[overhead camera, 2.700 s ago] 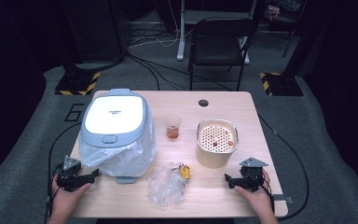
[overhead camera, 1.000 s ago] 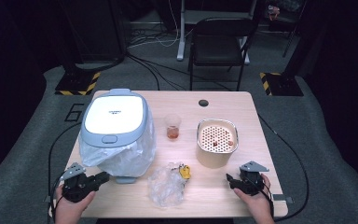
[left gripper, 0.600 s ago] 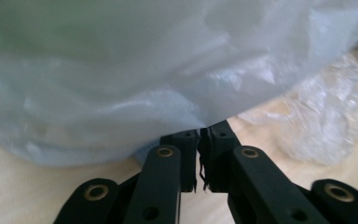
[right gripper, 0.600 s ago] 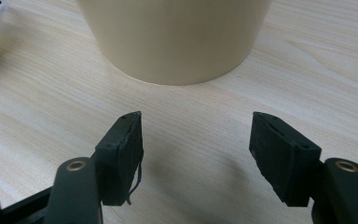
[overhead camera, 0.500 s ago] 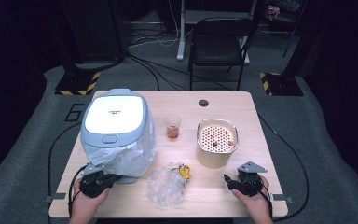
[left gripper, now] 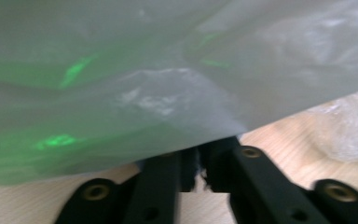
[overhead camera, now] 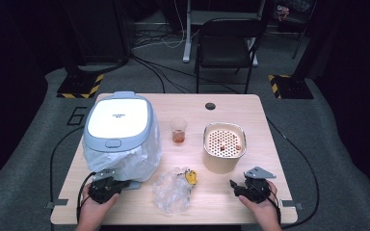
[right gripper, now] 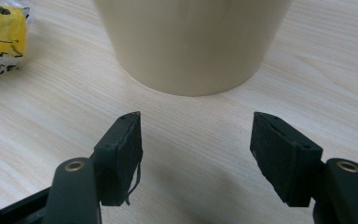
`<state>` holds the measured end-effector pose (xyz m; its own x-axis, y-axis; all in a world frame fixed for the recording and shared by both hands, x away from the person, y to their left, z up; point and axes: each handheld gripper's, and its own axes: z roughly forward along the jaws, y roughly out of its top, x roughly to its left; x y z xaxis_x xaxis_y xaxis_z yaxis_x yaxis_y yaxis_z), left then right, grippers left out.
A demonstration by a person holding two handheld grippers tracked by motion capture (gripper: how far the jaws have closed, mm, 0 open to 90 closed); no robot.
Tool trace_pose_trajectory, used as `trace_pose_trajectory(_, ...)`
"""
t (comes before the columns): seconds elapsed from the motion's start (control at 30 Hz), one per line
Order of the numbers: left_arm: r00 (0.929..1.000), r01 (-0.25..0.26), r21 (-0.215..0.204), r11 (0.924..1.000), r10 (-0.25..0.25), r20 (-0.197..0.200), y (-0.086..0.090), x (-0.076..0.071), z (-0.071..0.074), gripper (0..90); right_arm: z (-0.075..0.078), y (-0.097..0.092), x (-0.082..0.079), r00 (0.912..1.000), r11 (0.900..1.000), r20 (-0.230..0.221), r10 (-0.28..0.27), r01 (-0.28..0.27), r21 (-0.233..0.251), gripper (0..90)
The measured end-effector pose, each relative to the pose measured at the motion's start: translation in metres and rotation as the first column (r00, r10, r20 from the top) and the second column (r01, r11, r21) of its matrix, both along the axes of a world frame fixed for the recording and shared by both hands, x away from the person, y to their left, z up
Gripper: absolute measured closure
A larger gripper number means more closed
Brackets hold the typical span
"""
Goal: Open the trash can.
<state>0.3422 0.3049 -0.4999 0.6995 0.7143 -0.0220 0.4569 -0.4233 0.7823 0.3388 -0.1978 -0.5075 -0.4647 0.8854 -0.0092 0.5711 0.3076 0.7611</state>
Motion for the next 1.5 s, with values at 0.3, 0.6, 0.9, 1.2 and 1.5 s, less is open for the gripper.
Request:
trace_pose_trajectory(0.3,0.9898,-0.132,-0.054,0.9898,0.129,-0.061,-0.013,-0.014,-0.005,90.0,0.001,0.005,-0.002,0.9998,0.9998,-0.003,0.019,-0.019,0.004,33.2)
trace_pose_trajectory(0.6,0.9891,-0.137,-0.077,0.9876,0.132,-0.064,-0.011,-0.012,-0.010,90.0,-0.001,0.008,-0.001,0.9990,0.9990,-0.012,0.043,-0.043,0.008,33.9)
trace_pose_trajectory(0.9,0.9826,-0.156,-0.073,0.9850,0.148,-0.112,-0.017,-0.015,-0.016,90.0,0.000,0.011,-0.001,0.9980,0.9979,-0.011,0.062,-0.062,0.016,34.3)
trace_pose_trajectory(1.2,0.9812,-0.164,-0.113,0.9801,0.150,-0.121,-0.013,-0.012,-0.019,90.0,0.003,0.017,-0.004,0.9944,0.9941,-0.016,0.105,-0.104,0.030,33.0)
trace_pose_trajectory(1.5,0.9805,-0.168,-0.112,0.9794,0.154,-0.122,-0.013,-0.012,-0.019,90.0,0.020,0.039,-0.011,0.9837,0.9810,0.019,0.179,-0.180,0.074,27.3)
